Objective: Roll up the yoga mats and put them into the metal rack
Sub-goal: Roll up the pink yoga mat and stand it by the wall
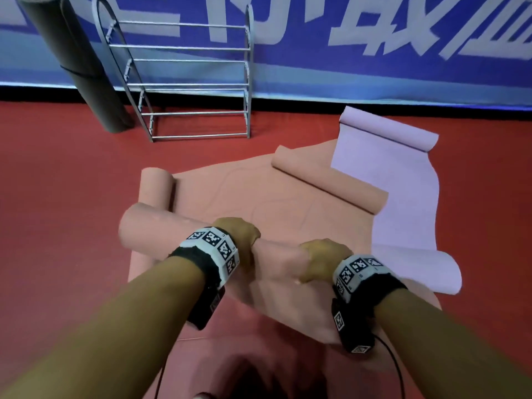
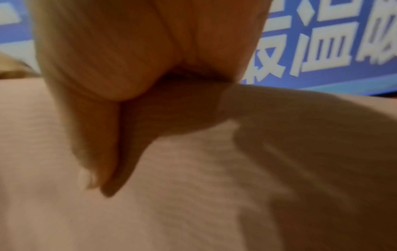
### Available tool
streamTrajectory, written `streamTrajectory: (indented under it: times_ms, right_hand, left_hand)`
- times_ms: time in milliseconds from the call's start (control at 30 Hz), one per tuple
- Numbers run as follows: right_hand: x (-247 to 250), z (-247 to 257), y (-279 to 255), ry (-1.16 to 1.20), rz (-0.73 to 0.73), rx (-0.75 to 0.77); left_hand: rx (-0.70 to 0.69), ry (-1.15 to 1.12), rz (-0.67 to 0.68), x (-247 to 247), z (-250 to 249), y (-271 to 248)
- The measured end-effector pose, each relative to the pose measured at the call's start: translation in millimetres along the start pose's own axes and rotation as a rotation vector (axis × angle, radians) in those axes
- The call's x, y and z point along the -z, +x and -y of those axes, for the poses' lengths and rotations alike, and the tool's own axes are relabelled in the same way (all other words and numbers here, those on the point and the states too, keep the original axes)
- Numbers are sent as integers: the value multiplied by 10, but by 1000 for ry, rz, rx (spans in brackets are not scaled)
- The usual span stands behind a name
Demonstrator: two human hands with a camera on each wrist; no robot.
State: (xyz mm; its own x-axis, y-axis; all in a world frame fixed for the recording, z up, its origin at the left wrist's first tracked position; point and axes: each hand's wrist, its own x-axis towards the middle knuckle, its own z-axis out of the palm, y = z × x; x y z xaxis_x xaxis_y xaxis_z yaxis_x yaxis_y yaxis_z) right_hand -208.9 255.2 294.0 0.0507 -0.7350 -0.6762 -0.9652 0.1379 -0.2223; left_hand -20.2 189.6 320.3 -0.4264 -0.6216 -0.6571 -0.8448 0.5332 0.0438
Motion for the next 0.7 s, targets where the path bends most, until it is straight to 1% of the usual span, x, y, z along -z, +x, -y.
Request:
streamTrajectory:
  times_ms: [67,133,200,300,367,433,500,633,700]
  right_hand:
    - [-344,-167,262,-150,-88,-11]
    - [-632,-295,455,-179,-136,-3]
    - [-889,-397,604,-208,-195,24]
    - [-1191,-466,747,-256,-302,89]
    - [-1301,-492,805,-259,-334,128]
    - [-1363,-516,840,-241,-336,144]
    - [-1400,-529,846,-204,-307,132]
    - [-1455,-562,794,-59,-135,113]
    - [-1476,-586,740,40,-30,116]
  left_hand:
    - [-30,-49,-2,-432,-48,323]
    - [-27,-106,-2,-806,-81,559]
    - [-21,-167,42,-1090,-92,727]
    - [-16,-272,143,-1342,-98,868]
    - [-11,-249,146,-1440,-120,939]
    - [-2,-212,152,-1522,-151,977]
    - [-13,-222,151,-1566,-171,1001]
    - [22,-152,20,-1612,-182,909]
    - [29,-126,-21,-1641,-197,811]
